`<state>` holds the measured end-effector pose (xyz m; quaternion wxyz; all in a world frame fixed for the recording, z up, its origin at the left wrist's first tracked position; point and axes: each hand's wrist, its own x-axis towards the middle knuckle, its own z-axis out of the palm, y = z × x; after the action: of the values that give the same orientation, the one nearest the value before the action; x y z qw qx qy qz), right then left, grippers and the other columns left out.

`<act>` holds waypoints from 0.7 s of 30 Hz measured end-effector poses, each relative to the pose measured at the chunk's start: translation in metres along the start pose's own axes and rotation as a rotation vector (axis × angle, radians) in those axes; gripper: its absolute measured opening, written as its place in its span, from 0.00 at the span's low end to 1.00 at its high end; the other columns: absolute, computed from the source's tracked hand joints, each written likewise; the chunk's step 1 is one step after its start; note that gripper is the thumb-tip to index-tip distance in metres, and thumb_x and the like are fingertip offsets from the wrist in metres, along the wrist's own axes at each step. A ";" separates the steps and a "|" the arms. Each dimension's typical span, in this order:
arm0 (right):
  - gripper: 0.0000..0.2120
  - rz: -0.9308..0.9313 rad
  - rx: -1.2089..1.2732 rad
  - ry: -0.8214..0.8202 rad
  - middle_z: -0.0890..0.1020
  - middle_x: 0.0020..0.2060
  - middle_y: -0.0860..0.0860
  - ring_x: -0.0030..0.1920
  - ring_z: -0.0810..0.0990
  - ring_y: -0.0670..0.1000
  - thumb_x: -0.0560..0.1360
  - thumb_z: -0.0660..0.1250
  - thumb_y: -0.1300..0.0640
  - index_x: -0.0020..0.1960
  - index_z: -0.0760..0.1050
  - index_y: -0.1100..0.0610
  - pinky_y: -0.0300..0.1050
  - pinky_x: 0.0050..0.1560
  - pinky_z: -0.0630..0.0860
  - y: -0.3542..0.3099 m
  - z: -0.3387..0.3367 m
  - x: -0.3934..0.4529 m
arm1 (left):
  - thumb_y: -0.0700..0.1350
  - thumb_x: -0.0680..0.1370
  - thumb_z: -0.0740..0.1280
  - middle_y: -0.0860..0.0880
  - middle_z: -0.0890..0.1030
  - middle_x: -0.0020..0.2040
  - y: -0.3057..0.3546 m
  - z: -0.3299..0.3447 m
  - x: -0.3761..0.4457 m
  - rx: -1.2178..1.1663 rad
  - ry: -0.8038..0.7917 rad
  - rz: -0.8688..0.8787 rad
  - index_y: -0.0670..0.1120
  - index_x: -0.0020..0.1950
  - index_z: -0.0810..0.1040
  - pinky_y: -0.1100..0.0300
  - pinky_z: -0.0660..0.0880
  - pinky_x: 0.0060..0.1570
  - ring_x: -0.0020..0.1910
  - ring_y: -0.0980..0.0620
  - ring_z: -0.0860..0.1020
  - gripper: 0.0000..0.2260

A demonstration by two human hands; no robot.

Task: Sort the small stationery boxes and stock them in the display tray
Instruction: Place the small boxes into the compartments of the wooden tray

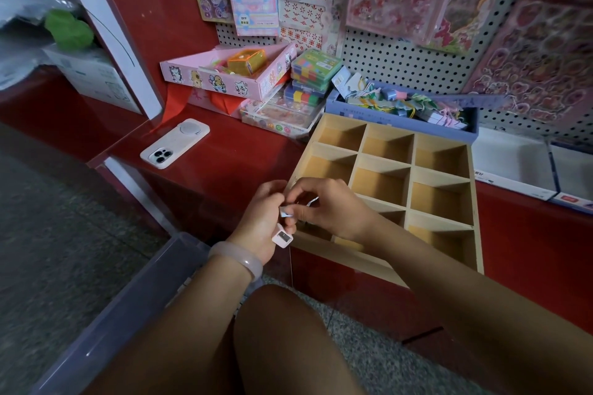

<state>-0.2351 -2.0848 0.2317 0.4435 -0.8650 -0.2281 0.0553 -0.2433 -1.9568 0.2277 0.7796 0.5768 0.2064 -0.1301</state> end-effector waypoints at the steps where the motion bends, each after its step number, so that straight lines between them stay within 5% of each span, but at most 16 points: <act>1: 0.07 0.012 0.009 0.014 0.82 0.38 0.47 0.41 0.80 0.42 0.71 0.73 0.55 0.47 0.78 0.56 0.36 0.45 0.74 0.001 0.000 0.000 | 0.35 0.81 0.52 0.44 0.73 0.35 -0.001 0.001 0.000 0.023 -0.004 0.022 0.44 0.61 0.70 0.68 0.62 0.19 0.17 0.57 0.66 0.13; 7: 0.08 0.093 0.063 0.032 0.80 0.38 0.43 0.39 0.79 0.40 0.70 0.73 0.56 0.45 0.74 0.55 0.38 0.44 0.76 0.006 -0.009 -0.003 | 0.42 0.83 0.54 0.45 0.74 0.39 0.000 0.004 -0.002 0.030 0.002 0.057 0.50 0.59 0.71 0.67 0.63 0.19 0.19 0.57 0.67 0.09; 15: 0.14 0.182 -0.607 0.218 0.77 0.51 0.52 0.54 0.72 0.53 0.75 0.67 0.50 0.56 0.72 0.56 0.48 0.46 0.75 0.031 -0.009 -0.021 | 0.44 0.80 0.59 0.45 0.77 0.44 0.008 -0.018 0.006 -0.195 0.093 -0.061 0.44 0.58 0.71 0.69 0.61 0.17 0.17 0.58 0.65 0.08; 21: 0.11 0.060 -0.717 0.299 0.79 0.43 0.55 0.47 0.75 0.58 0.70 0.72 0.56 0.48 0.77 0.60 0.52 0.42 0.74 0.037 0.005 -0.014 | 0.46 0.80 0.58 0.45 0.77 0.43 0.009 -0.022 0.007 -0.241 0.104 -0.091 0.45 0.55 0.73 0.69 0.60 0.17 0.17 0.58 0.65 0.08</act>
<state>-0.2363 -2.1056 0.1979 0.1394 -0.9700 -0.1403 -0.1416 -0.2371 -1.9328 0.2267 0.8247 0.4751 0.2866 -0.1097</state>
